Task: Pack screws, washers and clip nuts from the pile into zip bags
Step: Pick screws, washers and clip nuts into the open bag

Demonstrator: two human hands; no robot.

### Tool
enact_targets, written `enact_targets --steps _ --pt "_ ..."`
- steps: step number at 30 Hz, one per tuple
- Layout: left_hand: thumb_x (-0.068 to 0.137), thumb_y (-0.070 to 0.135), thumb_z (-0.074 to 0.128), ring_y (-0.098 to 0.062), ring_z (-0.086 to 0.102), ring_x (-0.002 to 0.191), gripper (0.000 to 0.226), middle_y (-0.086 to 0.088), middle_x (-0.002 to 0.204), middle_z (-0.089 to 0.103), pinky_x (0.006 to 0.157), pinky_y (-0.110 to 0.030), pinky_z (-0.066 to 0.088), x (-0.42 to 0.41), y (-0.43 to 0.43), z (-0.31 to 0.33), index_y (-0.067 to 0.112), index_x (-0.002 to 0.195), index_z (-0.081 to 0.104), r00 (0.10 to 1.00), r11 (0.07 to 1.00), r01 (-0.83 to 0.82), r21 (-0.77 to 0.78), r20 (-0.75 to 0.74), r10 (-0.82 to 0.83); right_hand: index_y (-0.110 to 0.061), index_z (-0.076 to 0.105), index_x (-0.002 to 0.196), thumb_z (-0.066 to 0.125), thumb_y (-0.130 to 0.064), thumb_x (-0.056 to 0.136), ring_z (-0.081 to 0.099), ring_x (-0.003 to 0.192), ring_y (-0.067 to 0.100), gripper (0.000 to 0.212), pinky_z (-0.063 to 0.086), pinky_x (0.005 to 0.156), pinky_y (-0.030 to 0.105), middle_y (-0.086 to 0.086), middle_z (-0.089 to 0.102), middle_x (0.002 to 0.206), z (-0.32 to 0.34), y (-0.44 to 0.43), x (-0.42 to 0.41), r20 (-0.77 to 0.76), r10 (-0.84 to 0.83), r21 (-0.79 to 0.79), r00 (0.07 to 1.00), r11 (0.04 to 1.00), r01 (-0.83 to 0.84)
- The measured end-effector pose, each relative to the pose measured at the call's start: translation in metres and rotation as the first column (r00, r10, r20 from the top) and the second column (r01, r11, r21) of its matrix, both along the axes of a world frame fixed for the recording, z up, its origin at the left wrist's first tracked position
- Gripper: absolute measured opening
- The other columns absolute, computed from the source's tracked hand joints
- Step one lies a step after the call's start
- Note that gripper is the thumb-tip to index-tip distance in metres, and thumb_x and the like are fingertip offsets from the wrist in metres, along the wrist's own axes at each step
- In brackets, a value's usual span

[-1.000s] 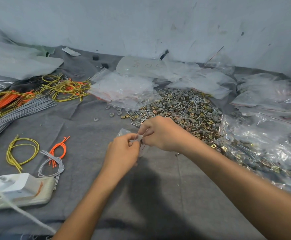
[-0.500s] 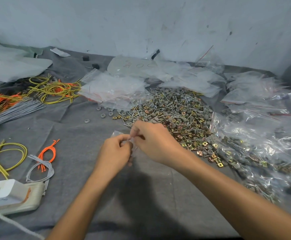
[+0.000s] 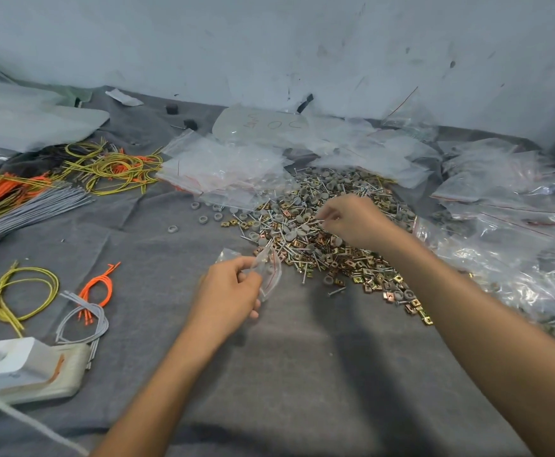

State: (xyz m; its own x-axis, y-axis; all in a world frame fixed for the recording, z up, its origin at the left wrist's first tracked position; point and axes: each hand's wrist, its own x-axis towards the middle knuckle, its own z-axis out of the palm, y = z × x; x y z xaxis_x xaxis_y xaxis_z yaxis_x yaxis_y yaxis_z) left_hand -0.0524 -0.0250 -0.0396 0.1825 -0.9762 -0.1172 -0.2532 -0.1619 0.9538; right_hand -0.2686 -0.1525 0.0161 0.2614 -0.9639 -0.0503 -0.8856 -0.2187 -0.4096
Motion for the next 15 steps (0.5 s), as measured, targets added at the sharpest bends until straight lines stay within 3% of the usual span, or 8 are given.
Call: enact_targets --steps 4,6,8,13,15 --pt "0.091 0.013 0.053 -0.013 0.062 0.047 0.059 0.004 0.055 0.065 0.055 -0.034 0.059 0.004 0.001 0.002 0.068 0.073 0.064 1.0 1.0 0.008 0.012 0.019 -0.008 -0.026 0.071 0.117 0.064 -0.02 0.097 0.066 0.088 0.014 0.021 0.05 0.076 0.029 -0.001 0.07 0.114 -0.018 -0.01 0.029 -0.054 0.135 0.027 0.989 0.991 -0.134" --pt "0.085 0.021 0.053 -0.013 0.063 0.047 0.051 0.004 0.055 0.065 0.059 -0.039 0.062 0.006 0.002 0.004 0.07 0.073 0.063 1.0 1.0 0.009 0.017 0.02 -0.009 -0.023 0.072 0.115 0.063 -0.017 0.097 0.062 0.073 0.008 0.021 0.046 0.067 0.028 0.002 0.069 0.114 -0.02 -0.014 0.037 -0.08 0.182 0.013 0.98 0.983 -0.182" --pt "0.074 0.031 0.05 -0.013 0.063 0.046 0.041 0.003 0.056 0.066 0.06 -0.043 0.062 0.007 0.003 0.006 0.07 0.074 0.063 1.0 1.0 0.01 0.027 0.018 -0.011 -0.021 0.073 0.114 0.063 -0.013 0.097 0.053 0.067 0.005 0.022 0.043 0.068 0.028 0.004 0.068 0.116 -0.018 -0.015 0.042 -0.114 0.23 0.007 0.966 0.973 -0.231" --pt "0.071 0.034 0.048 -0.013 0.064 0.047 0.039 0.004 0.057 0.067 0.062 -0.047 0.063 0.008 0.001 0.004 0.07 0.077 0.062 0.999 0.999 0.019 0.028 0.033 -0.02 -0.019 0.067 0.122 0.056 -0.002 0.095 0.059 0.102 0.021 0.034 0.045 0.086 0.032 0.005 0.062 0.126 -0.013 -0.013 0.051 -0.269 0.288 0.015 0.919 0.955 -0.295" --pt "0.071 0.032 0.047 -0.014 0.064 0.047 0.041 0.004 0.057 0.067 0.063 -0.047 0.062 0.008 0.001 0.004 0.071 0.078 0.062 0.999 0.999 0.02 0.025 0.044 -0.021 -0.019 0.064 0.123 0.053 0.0 0.094 0.057 0.095 0.02 0.036 0.044 0.083 0.032 0.005 0.063 0.121 -0.012 -0.013 0.051 -0.284 0.279 0.022 0.917 0.959 -0.284"
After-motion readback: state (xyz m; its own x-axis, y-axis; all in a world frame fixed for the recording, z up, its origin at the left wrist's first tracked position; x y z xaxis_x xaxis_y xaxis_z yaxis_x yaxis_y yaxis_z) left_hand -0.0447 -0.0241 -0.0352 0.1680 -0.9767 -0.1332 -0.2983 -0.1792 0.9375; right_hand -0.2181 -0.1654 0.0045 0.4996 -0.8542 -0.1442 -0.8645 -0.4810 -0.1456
